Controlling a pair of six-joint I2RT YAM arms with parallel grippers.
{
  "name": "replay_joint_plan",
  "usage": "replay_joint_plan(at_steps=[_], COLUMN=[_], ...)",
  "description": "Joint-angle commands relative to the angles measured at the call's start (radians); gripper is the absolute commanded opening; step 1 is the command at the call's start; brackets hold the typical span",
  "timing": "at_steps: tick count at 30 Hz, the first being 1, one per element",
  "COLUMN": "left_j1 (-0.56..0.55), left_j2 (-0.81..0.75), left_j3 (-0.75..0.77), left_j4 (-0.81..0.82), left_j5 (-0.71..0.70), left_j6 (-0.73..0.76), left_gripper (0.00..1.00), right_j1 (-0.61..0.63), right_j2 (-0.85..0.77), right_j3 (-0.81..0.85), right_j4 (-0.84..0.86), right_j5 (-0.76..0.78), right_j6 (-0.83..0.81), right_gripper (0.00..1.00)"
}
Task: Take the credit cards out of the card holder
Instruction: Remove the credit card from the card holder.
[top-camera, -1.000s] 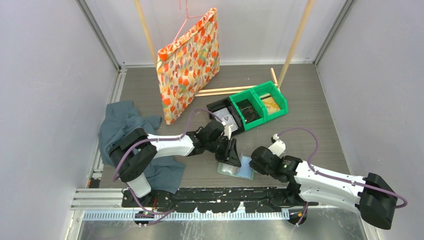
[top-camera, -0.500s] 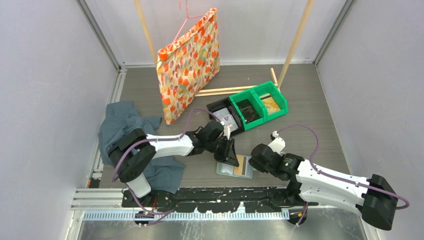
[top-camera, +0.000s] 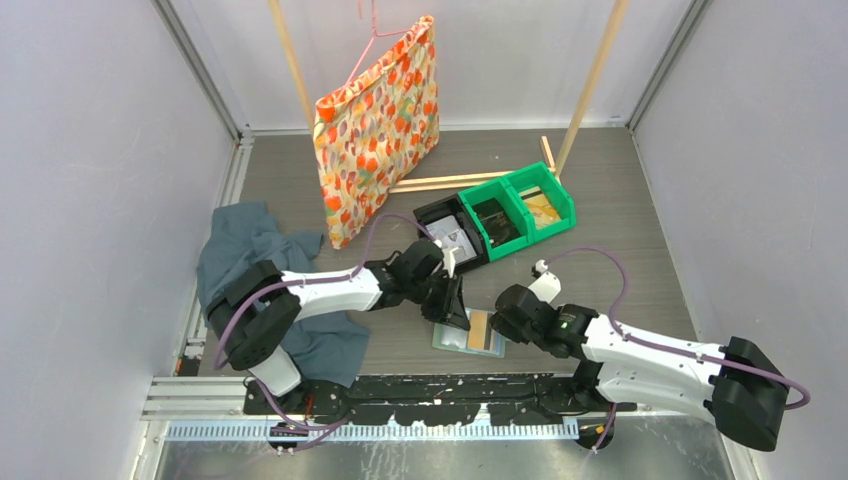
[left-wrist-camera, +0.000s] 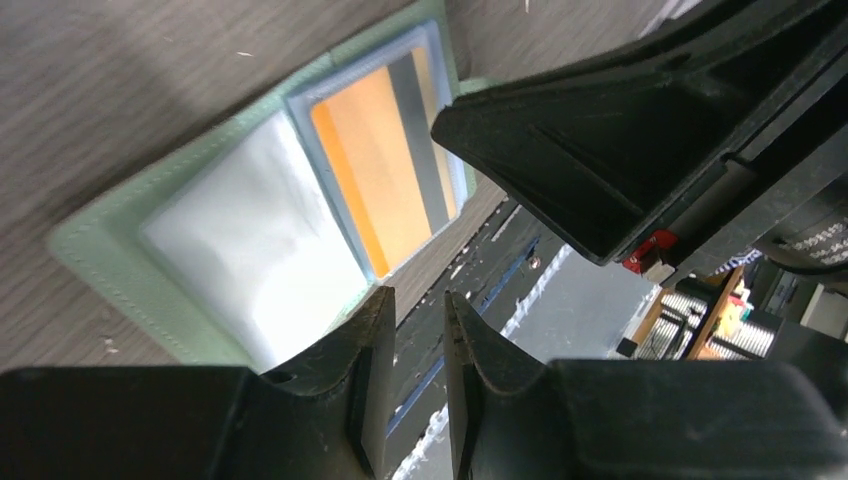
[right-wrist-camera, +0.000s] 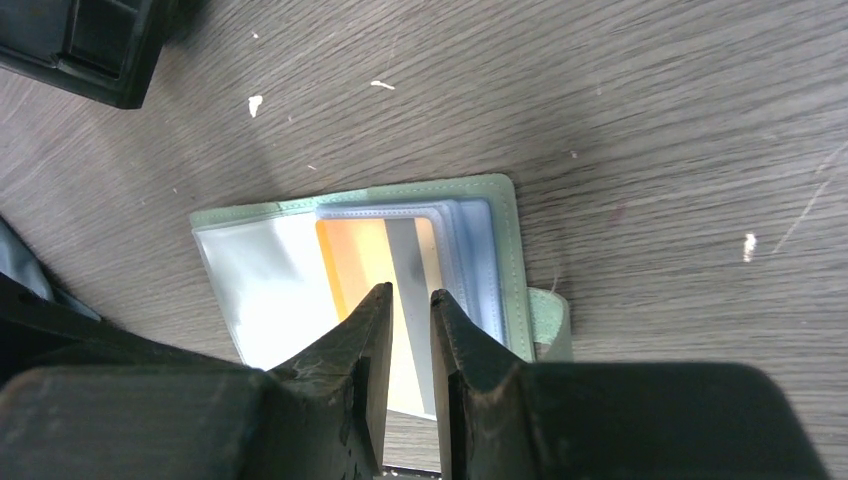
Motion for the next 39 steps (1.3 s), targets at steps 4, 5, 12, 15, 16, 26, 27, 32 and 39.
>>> replay_joint_plan(at_steps=[4,5,12,15,16,26,27,32,39], left_j1=[0.043,0.043,0.038,0.036,0.037,0.036,0.037,0.037,0.037], left_j2=[-0.021,-0.014,0.020,0.024,0.030,0.089,0.091,0.103,0.117], left_j3=[-0.019,-0.024,-0.049,-0.052,-0.050,-0.073,-0.078,-0.091,-0.098], left_j4=[0.009,0.029,0.155,0.163,0.166,0.209,0.216,0.235,0.255], left_j5=[-0.005,0.008,0.062,0.060,0.060,0.053,0.053,0.046,0.051], left_j6=[-0.002,-0.015,-0.076,-0.077,-0.077,-0.095,-0.098,-0.105,-0.113], left_gripper=[0.25,0.25,0.27,0.29,0.30,0.30,0.31,0.31,0.30], right_j1=[-0.002,-0.002,-0.001,-0.002,-0.001,0.000,0.000,-0.001,0.000], right_j2=[0.031,0.036,0.005,-0.011,-0.011,0.015,0.011,-0.020,-0.039], right_j3=[0.021,0.023,0.000,-0.007,-0.009,-0.028,-0.030,-0.024,-0.039], right_j4=[0.072,0.066,-0.015,-0.030,-0.028,0.038,0.042,0.019,0.036], right_j5=[-0.009,-0.004,0.047,0.047,0.045,0.011,0.007,0.008,-0.004], right_j6=[-0.016,-0.015,0.012,0.012,0.011,0.005,0.003,0.003,0.008], right_gripper=[0.26,0.26,0.22,0.22,0.22,0.22,0.22,0.22,0.22])
